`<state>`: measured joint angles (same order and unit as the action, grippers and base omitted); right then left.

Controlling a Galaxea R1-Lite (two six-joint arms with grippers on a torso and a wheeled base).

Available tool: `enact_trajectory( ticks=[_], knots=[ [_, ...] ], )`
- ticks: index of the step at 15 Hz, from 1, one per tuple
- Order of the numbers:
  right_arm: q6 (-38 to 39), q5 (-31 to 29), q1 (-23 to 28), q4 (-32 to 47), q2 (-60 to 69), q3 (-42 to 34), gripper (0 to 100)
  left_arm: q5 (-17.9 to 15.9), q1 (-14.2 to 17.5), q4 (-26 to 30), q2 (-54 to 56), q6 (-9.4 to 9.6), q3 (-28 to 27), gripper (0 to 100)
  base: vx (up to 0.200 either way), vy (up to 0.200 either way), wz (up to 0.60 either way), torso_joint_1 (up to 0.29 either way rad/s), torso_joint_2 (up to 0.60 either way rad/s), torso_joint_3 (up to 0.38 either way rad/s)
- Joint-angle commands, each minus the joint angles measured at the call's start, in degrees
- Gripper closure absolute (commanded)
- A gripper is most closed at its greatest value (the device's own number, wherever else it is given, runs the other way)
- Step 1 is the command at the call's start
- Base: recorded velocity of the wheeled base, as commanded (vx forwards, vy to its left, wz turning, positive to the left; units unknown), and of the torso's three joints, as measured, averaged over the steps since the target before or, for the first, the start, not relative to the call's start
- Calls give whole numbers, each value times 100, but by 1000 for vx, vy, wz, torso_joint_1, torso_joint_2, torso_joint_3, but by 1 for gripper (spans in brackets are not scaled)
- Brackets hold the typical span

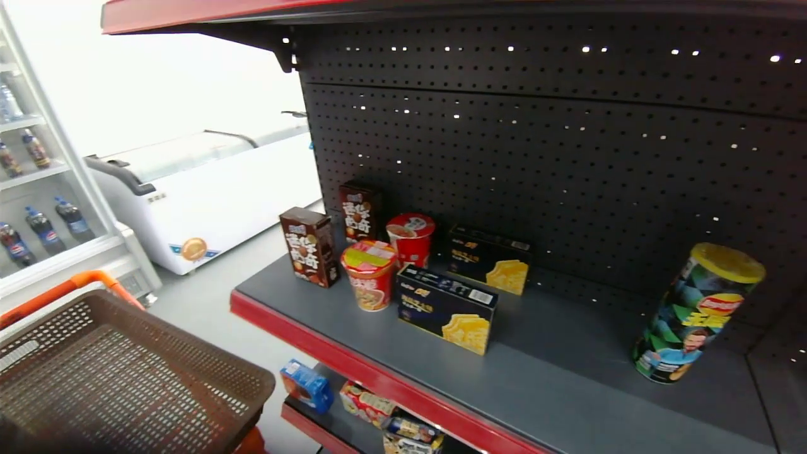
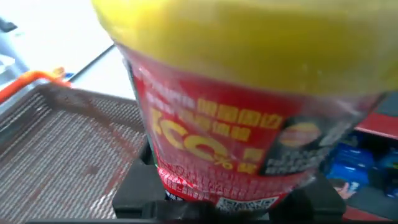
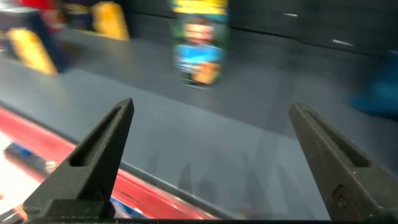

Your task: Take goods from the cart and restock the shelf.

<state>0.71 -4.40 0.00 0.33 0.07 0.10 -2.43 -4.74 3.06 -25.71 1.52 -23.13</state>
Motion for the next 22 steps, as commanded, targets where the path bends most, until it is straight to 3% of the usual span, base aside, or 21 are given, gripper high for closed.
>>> enact_trajectory(
  ticks=[1,9,22],
  knots=[
    [0,1,0,2,-7,-1,0,-4,-9,-7,-48,-3,-17,100,0,0,-600,7,-2,17],
    [0,1,0,2,-7,-1,0,5,0,2,-31,-21,27,100,0,0,-600,3,2,2],
    [-9,1,0,2,-7,-1,0,-12,-9,2,-4,-38,247,100,0,0,-46,1,0,0]
  ],
)
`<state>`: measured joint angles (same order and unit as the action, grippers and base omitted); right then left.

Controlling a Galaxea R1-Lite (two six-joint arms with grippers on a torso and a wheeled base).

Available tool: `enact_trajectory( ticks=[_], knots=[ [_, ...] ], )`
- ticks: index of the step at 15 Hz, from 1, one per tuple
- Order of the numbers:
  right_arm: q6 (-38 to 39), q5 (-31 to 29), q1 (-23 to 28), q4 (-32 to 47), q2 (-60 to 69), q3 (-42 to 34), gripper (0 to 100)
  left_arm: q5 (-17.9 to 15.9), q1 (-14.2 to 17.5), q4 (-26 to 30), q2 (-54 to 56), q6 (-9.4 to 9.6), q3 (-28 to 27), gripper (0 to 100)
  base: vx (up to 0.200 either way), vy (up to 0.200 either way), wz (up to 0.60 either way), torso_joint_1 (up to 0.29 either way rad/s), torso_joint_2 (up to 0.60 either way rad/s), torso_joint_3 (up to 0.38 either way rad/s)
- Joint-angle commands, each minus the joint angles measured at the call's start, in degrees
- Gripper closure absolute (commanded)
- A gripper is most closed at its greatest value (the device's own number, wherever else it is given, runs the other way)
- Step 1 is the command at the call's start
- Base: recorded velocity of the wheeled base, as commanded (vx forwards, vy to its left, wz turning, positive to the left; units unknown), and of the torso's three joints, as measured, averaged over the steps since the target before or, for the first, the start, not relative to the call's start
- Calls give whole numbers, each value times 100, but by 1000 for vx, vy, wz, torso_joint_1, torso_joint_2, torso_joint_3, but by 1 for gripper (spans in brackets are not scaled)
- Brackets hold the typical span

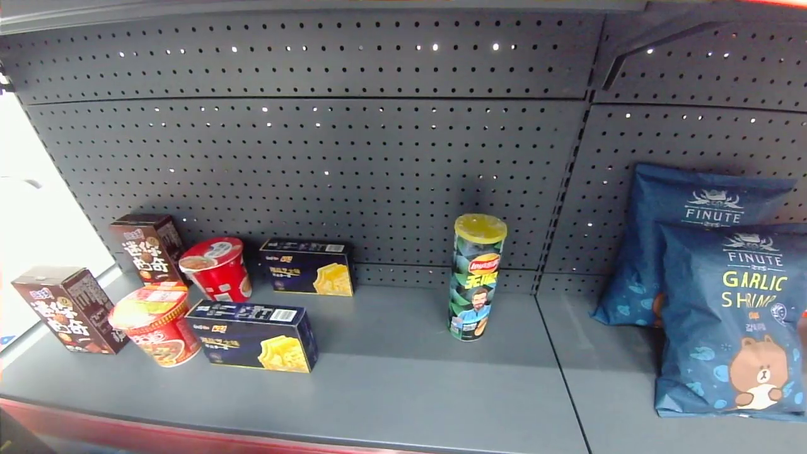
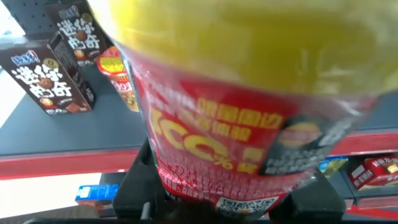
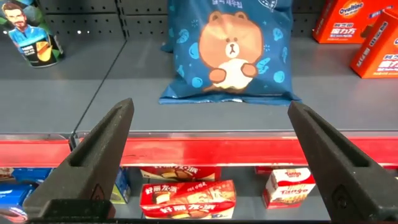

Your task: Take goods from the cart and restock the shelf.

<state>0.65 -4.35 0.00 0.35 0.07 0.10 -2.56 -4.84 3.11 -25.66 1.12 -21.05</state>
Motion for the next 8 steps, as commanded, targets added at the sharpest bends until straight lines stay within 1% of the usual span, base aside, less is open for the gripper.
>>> enact_trajectory(
  ticks=[1,2,8],
  knots=[
    [-3,5,0,0,-7,-1,0,-8,1,-3,17,-7,49,100,0,0,-600,-7,-2,2],
    [-3,5,0,0,-7,-1,0,-8,1,-3,9,-7,40,100,0,0,-600,2,2,7],
    [-3,5,0,0,-7,-1,0,-8,1,-3,9,-42,84,100,0,0,0,0,0,0]
  ],
)
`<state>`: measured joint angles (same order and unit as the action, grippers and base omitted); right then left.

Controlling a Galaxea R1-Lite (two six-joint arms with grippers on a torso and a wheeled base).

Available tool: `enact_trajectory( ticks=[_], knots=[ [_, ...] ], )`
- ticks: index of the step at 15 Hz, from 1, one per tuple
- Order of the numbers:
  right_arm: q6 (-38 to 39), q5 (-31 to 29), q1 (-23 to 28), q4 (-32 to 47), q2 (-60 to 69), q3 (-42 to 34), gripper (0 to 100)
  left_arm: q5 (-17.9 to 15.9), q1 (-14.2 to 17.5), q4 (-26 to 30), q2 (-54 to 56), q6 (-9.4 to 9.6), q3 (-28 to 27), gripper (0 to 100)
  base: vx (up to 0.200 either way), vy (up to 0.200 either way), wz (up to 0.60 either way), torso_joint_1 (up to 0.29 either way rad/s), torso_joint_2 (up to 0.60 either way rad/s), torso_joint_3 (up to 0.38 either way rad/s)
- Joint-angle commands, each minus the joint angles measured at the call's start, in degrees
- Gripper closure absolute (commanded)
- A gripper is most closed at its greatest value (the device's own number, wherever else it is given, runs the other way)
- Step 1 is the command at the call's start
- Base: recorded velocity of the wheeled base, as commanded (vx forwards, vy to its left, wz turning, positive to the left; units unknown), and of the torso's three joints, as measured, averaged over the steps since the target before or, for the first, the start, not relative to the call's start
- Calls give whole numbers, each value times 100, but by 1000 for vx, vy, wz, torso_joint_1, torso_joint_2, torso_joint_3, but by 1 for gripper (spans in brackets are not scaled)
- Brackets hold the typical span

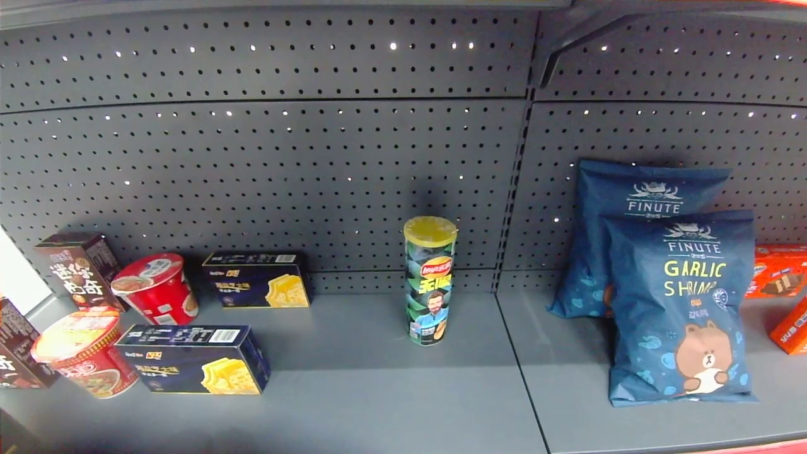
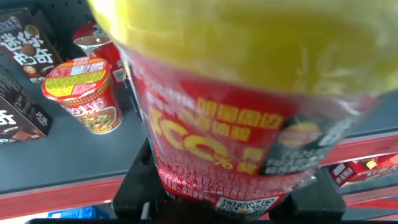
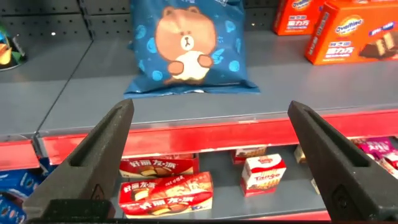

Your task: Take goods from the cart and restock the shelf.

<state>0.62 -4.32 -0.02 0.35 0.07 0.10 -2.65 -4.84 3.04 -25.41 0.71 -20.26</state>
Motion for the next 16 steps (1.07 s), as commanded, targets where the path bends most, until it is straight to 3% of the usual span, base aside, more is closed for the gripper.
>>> enact_trajectory(
  ticks=[1,7,8,9,10,11,14,16],
  knots=[
    [-1,1,2,0,-7,-1,0,-8,1,4,-17,0,-13,100,0,0,0,0,0,0],
    [-141,212,-6,26,-69,17,0,89,45,30,106,52,13,100,0,0,0,0,0,0],
    [254,133,55,9,-359,25,0,159,45,83,115,52,-22,100,0,0,0,0,0,0],
    [131,-149,161,-97,-570,236,0,247,53,162,97,52,-110,100,0,0,0,0,0,0],
    [-352,71,38,-202,-605,1001,0,265,45,180,80,61,-171,100,0,0,0,0,0,0],
    [-449,212,-77,-167,-2583,2653,0,238,45,180,80,61,-162,100,0,0,0,0,0,0],
    [-765,1310,-929,-150,-2952,2425,0,27,1,110,-70,175,180,100,0,0,0,0,0,0],
    [-704,1346,-1413,-475,-3971,2627,0,-210,-26,74,-290,175,40,100,0,0,0,0,0,0]
  ],
)
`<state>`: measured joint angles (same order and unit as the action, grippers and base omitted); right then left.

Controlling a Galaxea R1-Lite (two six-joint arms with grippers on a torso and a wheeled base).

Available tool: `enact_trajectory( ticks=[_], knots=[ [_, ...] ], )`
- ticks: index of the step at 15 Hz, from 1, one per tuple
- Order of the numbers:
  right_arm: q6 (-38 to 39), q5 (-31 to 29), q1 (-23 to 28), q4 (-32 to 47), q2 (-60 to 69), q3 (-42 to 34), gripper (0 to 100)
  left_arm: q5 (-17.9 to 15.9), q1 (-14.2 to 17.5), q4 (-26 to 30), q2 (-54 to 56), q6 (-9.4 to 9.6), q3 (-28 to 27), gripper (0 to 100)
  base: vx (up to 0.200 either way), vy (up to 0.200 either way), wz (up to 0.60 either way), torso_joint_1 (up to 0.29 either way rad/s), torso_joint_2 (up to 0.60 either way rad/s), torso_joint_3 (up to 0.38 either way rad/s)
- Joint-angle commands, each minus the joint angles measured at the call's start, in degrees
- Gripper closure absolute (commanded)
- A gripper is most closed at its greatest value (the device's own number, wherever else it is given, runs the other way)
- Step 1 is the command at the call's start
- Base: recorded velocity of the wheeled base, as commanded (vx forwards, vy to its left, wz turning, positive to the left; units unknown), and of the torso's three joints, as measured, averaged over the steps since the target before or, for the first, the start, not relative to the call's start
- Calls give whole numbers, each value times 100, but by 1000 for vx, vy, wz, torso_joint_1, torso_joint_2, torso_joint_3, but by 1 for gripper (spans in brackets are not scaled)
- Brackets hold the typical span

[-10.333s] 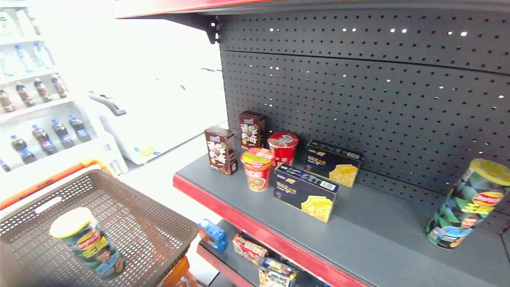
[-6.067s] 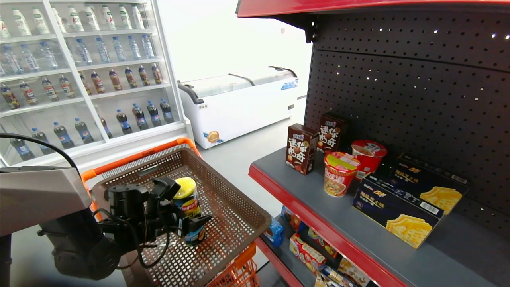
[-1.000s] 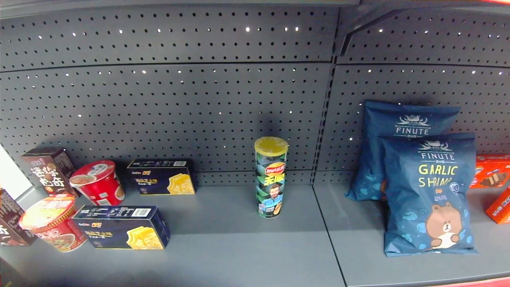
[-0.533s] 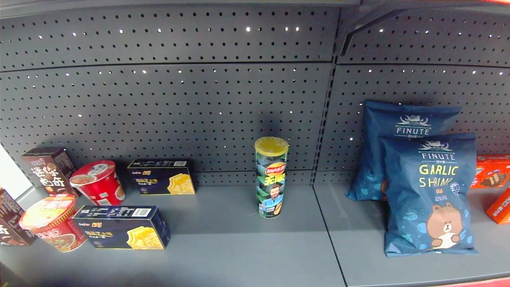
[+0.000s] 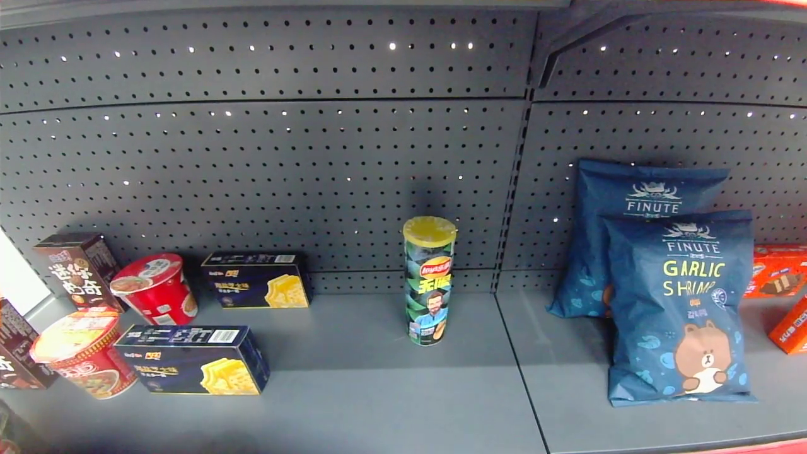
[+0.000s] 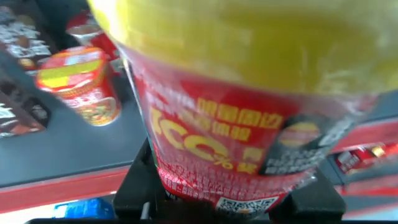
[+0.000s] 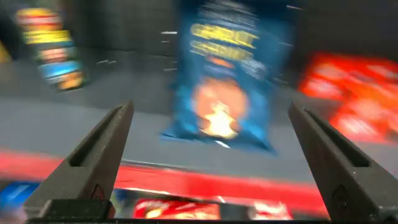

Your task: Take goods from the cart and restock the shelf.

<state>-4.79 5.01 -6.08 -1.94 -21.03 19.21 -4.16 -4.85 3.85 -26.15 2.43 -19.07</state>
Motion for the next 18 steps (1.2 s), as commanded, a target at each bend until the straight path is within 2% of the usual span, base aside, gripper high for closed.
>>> enact_trajectory(
  ticks=[1,2,4,5,7,8,10,14,18],
  knots=[
    [-145,369,-1044,-527,-2406,803,0,-164,-60,-7,-461,4,-220,100,0,0,0,0,0,0],
    [-154,360,-1299,-738,-2907,909,0,-252,-69,-16,-593,47,-273,100,0,0,0,0,0,0],
    [-180,149,-1888,-905,-3962,1146,0,-393,-192,-376,-918,285,-229,100,0,0,0,0,0,0],
    [-189,-26,-2072,-1256,-4436,1234,0,-402,-200,-596,-1050,311,-220,100,0,0,0,0,0,0],
    [-189,9,-2231,-1801,-5051,1480,0,-410,-200,-877,-1261,302,-238,100,0,0,0,0,0,0],
    [-189,149,-2266,-1854,-5447,1832,0,-410,-200,-983,-1305,285,-203,100,0,0,0,0,0,0],
    [-189,861,-2389,-2118,-5851,2113,0,-463,-200,-983,-1279,276,-97,100,0,0,0,0,0,0],
    [-189,2505,-2345,-3164,-6484,2025,0,-498,-200,-983,-1244,267,-97,100,0,0,0,0,0,0],
    [-189,2689,-2239,-3638,-7319,2166,0,-481,-183,-992,-1235,285,-168,100,0,0,0,0,0,0]
  ],
)
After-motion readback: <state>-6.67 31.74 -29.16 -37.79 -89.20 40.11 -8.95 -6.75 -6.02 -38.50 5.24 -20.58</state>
